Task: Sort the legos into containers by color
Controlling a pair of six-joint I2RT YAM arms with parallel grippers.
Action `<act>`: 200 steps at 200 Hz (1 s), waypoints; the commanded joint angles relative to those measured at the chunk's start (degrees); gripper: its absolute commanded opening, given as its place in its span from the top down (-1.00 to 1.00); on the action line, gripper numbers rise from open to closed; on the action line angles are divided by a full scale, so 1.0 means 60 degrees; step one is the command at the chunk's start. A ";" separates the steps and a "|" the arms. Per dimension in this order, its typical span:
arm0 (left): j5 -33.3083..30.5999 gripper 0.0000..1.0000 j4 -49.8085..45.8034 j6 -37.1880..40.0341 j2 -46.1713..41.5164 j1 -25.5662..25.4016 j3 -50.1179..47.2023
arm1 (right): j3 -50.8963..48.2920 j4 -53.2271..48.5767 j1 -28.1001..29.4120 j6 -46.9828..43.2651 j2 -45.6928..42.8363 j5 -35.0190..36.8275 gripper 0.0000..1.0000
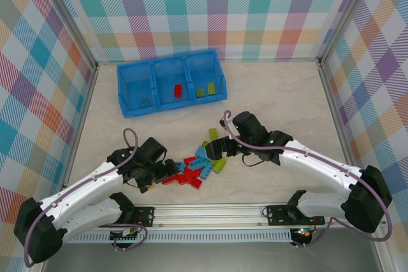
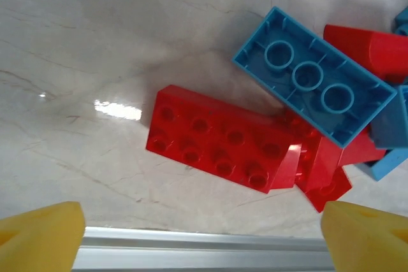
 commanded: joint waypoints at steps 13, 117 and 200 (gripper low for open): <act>0.0302 -0.96 0.1266 0.0053 0.0300 -0.0129 -0.0566 | 0.0009 0.0140 -0.0040 -0.0035 -0.0109 -0.0168 -0.99; -0.0364 -0.48 0.2719 -0.0057 0.0915 -0.0128 -0.1912 | -0.0206 0.0008 -0.0042 0.0309 -0.0534 0.0082 -0.99; -0.1316 -0.46 0.1810 0.0546 0.1684 -0.0109 -0.1400 | -0.0256 0.0083 -0.0049 0.0423 -0.0492 0.0097 -1.00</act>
